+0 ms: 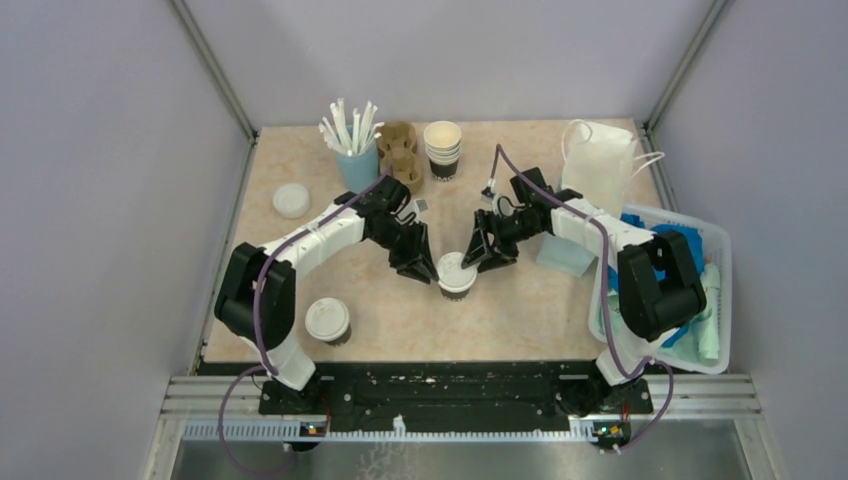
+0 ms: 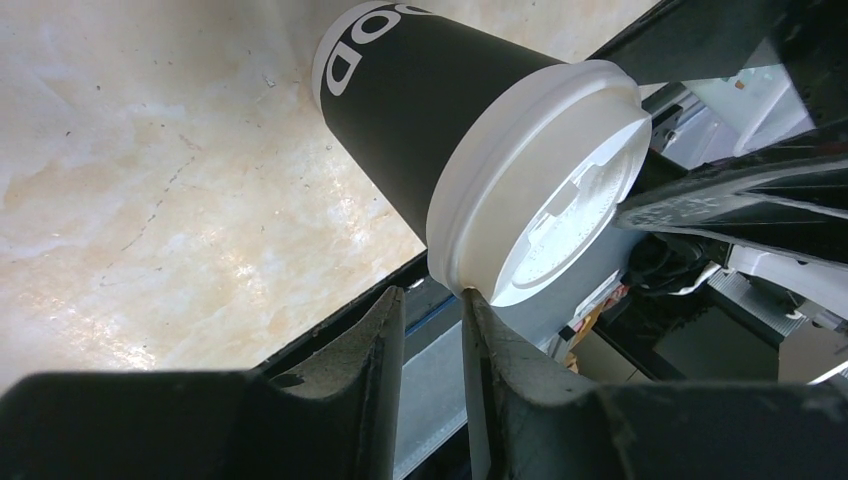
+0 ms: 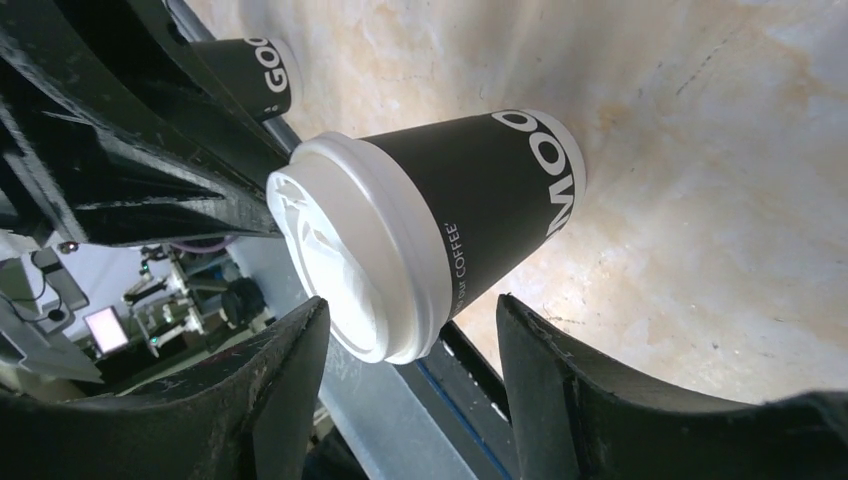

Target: Pack the takeout coffee

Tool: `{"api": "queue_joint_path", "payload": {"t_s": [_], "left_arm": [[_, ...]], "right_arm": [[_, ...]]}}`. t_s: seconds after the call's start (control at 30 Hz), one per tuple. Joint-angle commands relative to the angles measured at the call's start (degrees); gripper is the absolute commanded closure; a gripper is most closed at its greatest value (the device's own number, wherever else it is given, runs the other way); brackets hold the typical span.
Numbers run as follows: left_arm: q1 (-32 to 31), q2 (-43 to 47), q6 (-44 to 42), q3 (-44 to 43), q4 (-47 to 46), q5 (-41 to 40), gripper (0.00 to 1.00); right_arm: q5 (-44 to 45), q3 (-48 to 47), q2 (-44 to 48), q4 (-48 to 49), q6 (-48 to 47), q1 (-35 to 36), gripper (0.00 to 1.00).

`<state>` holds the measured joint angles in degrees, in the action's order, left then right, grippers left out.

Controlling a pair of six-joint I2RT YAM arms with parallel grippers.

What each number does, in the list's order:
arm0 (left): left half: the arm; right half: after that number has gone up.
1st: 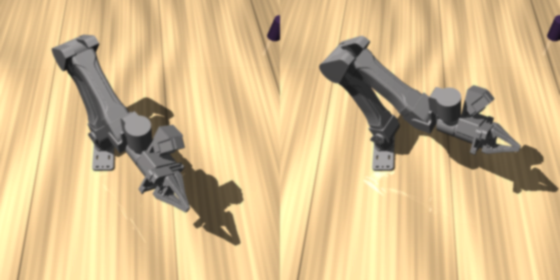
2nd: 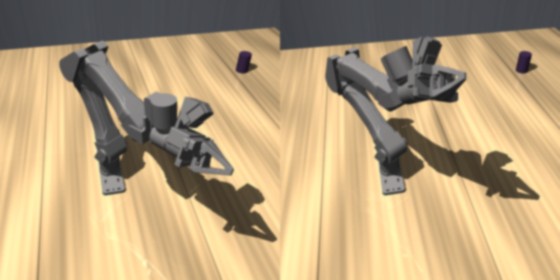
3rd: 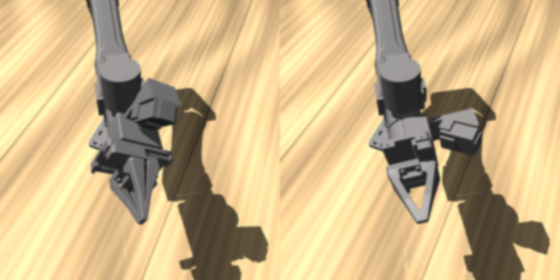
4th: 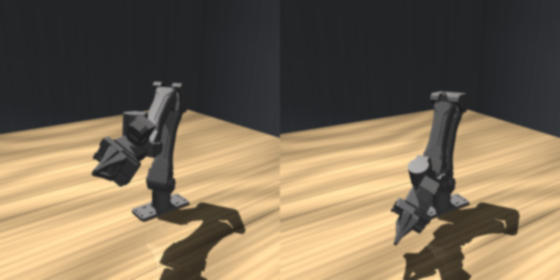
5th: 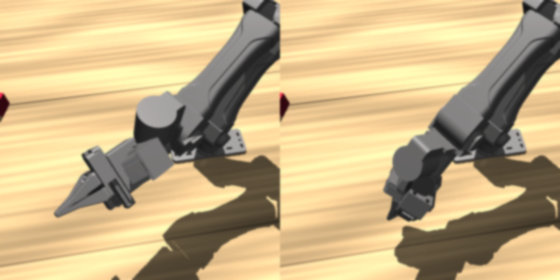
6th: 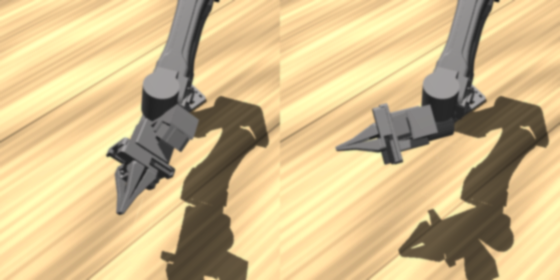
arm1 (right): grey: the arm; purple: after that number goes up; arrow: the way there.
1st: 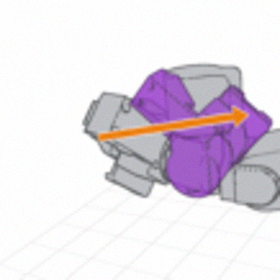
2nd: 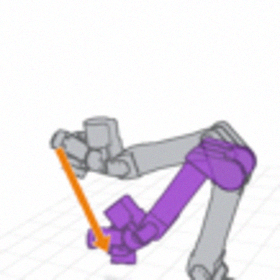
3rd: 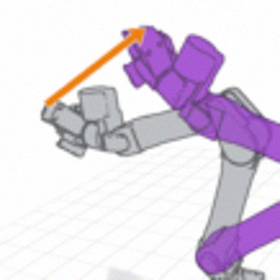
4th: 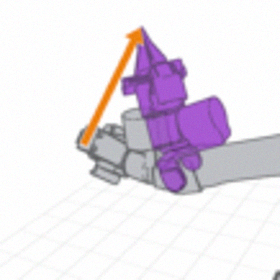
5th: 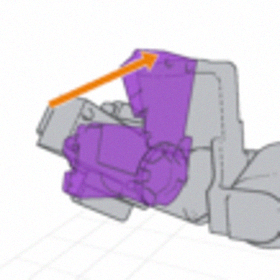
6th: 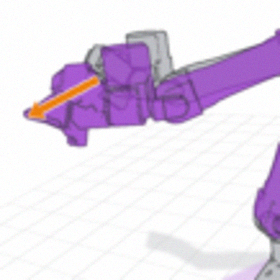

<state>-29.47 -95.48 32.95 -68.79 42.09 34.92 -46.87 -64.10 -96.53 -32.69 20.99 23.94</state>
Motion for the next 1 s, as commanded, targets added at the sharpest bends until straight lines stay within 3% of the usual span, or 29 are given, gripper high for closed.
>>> {"api": "queue_joint_path", "payload": {"t_s": [0.0,0.13,0.27,0.47,0.97], "left_arm": [[0.0,-4.0,-3.8,0.3,1.4,-12.6,0.67],[0.0,-4.5,-4.2,-0.4,1.9,-12.8,0.67],[0.0,-4.7,-4.2,-0.7,2.0,-12.7,0.67],[0.0,-4.6,-4.1,-0.4,1.9,-12.6,0.68],[-0.2,-5.0,-3.6,0.0,1.2,-11.7,0.69]], "right_arm": [[2.9,-5.2,2.9,-4.4,-2.8,-1.1,0.37],[6.4,-6.0,3.6,-5.8,-3.0,-1.7,0.39],[10.5,-7.2,3.5,-8.3,-5.2,-1.7,0.5],[9.2,-6.0,3.7,-7.1,-5.3,-1.7,0.6],[8.7,-0.1,2.2,-2.9,-4.7,0.8,0.6]]}}
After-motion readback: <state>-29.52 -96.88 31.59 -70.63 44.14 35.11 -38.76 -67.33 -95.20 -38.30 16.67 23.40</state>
